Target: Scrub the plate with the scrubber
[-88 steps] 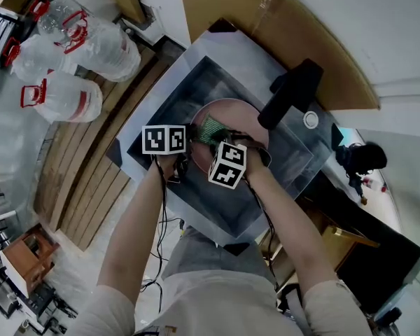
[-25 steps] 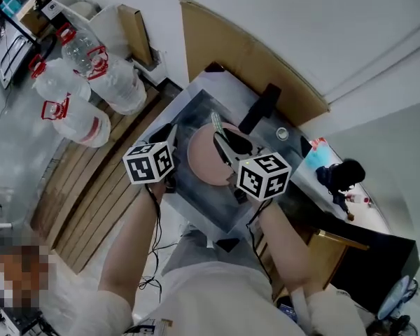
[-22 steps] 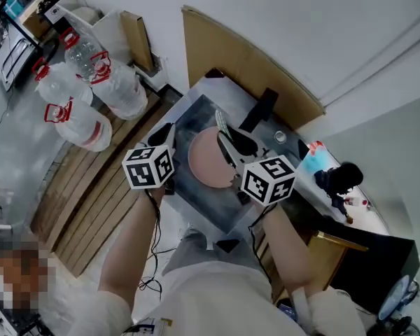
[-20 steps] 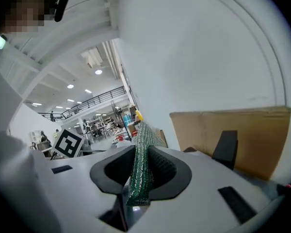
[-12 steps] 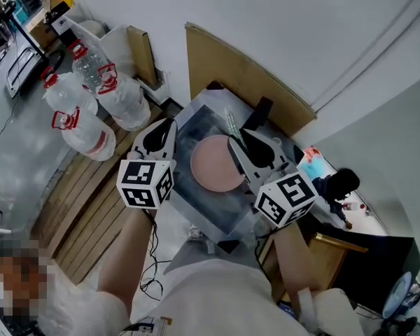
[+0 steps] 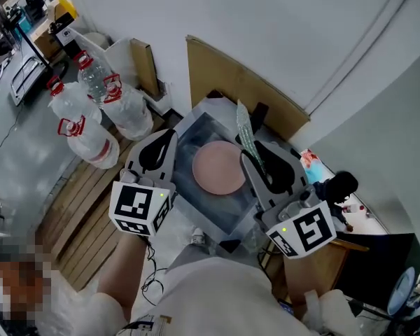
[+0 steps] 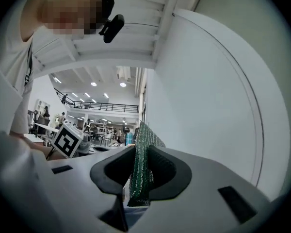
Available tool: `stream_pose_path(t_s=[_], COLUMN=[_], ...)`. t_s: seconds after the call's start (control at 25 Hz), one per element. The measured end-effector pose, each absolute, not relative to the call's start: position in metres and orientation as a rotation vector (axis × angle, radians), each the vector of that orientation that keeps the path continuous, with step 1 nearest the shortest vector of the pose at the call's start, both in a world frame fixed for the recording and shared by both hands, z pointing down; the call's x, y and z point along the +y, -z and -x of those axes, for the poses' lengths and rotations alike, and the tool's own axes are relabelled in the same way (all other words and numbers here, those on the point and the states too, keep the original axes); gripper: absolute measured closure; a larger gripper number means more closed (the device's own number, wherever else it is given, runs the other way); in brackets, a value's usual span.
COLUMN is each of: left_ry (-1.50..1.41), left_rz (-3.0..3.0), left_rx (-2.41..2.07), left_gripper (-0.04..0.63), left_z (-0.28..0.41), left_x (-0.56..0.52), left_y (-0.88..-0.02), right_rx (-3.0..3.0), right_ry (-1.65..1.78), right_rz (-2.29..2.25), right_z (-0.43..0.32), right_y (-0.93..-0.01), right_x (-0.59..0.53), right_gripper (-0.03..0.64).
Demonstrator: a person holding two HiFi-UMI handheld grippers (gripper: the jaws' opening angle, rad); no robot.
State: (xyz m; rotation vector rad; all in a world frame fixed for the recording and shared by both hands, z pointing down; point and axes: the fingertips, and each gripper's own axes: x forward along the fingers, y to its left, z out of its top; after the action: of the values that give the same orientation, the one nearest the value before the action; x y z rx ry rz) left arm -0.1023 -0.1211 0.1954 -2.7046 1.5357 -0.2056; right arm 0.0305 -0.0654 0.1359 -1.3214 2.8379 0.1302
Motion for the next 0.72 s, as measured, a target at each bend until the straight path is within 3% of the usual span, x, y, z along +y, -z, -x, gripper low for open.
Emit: stream_pose_path(t_s=[0.72], left_ry=[0.245], left_rz=[2.617], left_rx=[1.435], left_gripper=[0.578], left_z=[0.09], left_x=[-0.043], left_y=[-0.163], right_rx=[2.87], right_ry=[-0.128], right_rz=[1.32], right_z=[-0.042], right_y=[-0.131], right_x=[0.012], right_gripper=[0.505])
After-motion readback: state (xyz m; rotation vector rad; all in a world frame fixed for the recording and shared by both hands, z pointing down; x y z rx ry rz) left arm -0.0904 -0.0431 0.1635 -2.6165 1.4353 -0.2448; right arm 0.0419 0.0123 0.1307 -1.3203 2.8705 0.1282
